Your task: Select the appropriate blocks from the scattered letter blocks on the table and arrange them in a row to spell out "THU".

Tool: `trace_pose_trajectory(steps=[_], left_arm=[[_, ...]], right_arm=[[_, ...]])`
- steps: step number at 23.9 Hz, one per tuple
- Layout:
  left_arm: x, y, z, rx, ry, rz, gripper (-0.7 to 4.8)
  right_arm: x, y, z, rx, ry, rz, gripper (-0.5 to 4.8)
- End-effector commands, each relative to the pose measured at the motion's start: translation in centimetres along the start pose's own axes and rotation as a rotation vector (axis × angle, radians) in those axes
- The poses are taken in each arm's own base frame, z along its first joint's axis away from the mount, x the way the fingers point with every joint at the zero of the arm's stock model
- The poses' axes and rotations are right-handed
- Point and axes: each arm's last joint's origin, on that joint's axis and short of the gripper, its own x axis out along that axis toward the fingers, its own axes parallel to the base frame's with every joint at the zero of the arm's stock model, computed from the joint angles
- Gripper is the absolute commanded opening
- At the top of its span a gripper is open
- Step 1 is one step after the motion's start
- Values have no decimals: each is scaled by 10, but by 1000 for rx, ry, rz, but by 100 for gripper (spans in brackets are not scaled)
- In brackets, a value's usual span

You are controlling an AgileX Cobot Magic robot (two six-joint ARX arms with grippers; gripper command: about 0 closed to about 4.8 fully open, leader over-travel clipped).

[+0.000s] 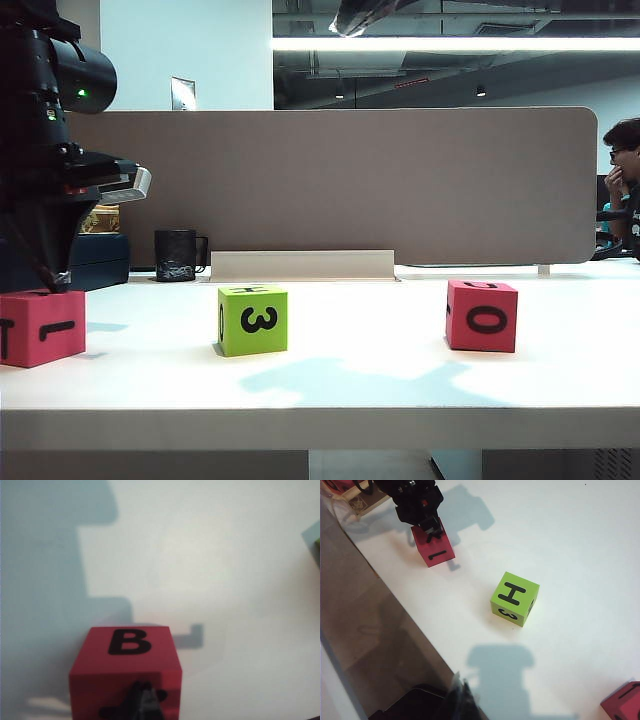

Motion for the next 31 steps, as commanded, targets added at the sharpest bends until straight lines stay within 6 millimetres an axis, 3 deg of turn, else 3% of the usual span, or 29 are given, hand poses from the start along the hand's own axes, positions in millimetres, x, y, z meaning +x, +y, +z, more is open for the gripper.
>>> trace_pose_trajectory(steps=[1, 11, 22, 24, 31], left_arm=[[4, 0, 2, 8, -6, 3, -6], [4, 1, 11, 17, -100, 14, -6], [39, 7, 31, 22, -144, 13, -6], [33, 8, 42, 33, -244, 30, -6], [12, 8, 61, 48, -358, 45, -6]], right_arm=[[-2, 1, 3, -6, -16, 0, -5], [-2, 1, 3, -6, -17, 0, -5], [-2, 0, 3, -5, -18, -23, -5], [-2, 0, 3, -5, -18, -25, -5], [-2, -1, 3, -5, -19, -55, -5]])
